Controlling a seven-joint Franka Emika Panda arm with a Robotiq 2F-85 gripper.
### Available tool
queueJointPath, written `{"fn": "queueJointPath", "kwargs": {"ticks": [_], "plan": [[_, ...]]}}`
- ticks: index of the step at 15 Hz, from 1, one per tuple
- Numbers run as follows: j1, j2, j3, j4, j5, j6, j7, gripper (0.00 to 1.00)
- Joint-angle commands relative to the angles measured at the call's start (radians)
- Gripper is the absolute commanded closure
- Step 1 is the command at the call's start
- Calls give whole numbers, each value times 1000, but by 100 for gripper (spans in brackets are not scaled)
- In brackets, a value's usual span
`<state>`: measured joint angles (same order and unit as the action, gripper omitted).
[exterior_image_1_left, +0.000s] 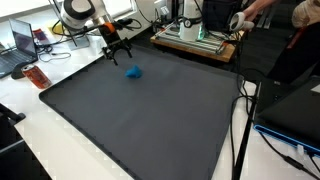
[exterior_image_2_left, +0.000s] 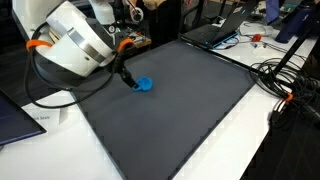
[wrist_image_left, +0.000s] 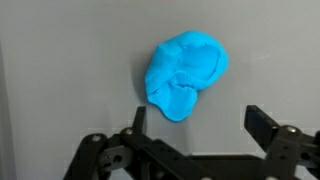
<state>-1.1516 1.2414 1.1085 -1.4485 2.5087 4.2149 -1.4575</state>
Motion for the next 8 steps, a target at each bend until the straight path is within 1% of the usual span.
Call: {"fn": "queueJointPath", "kwargs": {"ticks": [1, 5, 8], "plan": [[-16, 38, 10, 28, 0, 25, -36, 0], [-8, 23, -22, 34, 0, 25, -22, 0], [-4, 16, -29, 65, 0, 24, -22, 0]]}}
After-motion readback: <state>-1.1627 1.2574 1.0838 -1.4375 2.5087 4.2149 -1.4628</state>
